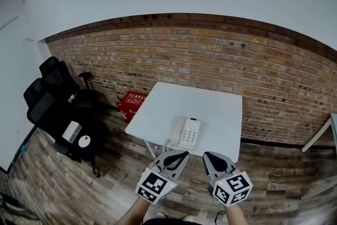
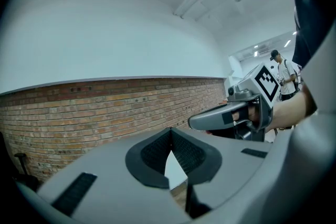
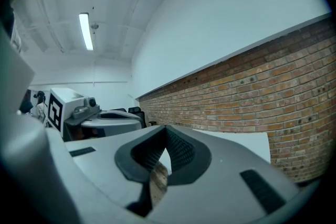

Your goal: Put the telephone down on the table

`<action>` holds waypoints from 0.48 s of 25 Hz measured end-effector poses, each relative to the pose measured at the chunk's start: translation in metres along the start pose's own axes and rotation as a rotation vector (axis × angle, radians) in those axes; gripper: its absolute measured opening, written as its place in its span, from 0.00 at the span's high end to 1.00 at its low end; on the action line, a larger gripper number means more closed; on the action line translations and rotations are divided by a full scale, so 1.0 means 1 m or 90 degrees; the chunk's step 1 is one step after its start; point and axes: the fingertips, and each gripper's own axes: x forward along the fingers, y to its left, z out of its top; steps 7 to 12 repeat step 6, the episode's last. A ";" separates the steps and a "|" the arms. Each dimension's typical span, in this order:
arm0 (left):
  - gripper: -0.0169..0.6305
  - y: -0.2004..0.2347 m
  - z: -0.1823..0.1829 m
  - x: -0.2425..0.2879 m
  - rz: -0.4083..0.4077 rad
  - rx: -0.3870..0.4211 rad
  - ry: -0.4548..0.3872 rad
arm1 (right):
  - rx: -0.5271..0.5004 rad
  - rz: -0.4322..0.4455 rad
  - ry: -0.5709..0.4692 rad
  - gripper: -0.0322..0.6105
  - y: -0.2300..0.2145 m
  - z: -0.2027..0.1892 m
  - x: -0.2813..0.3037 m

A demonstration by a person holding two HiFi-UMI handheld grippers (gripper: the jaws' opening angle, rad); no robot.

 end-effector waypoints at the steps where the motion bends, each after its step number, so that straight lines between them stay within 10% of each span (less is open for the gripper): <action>1: 0.96 0.001 0.000 0.000 0.001 0.000 0.000 | 0.002 0.000 0.002 0.93 0.000 -0.001 0.001; 12: 0.96 0.005 -0.002 -0.006 0.024 0.029 0.004 | 0.005 0.003 0.003 0.93 0.004 -0.002 0.002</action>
